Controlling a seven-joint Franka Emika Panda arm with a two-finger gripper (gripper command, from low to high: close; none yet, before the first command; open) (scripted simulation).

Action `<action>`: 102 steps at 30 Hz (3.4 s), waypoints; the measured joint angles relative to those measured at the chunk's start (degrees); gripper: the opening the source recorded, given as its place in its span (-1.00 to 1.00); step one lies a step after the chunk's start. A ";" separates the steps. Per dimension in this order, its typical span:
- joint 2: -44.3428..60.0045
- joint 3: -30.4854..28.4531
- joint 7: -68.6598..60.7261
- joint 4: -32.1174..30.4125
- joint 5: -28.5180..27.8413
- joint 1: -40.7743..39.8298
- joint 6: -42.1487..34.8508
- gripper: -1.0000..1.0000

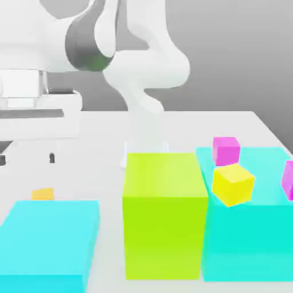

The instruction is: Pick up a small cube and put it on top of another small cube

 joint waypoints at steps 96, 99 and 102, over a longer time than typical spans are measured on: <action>11.86 1.29 -17.76 -7.91 -1.61 -15.41 8.27 -1.00; 12.00 3.75 -19.44 -5.14 2.52 -17.08 6.28 -1.00; 10.81 9.79 -19.58 -1.80 3.69 -19.13 2.46 -1.00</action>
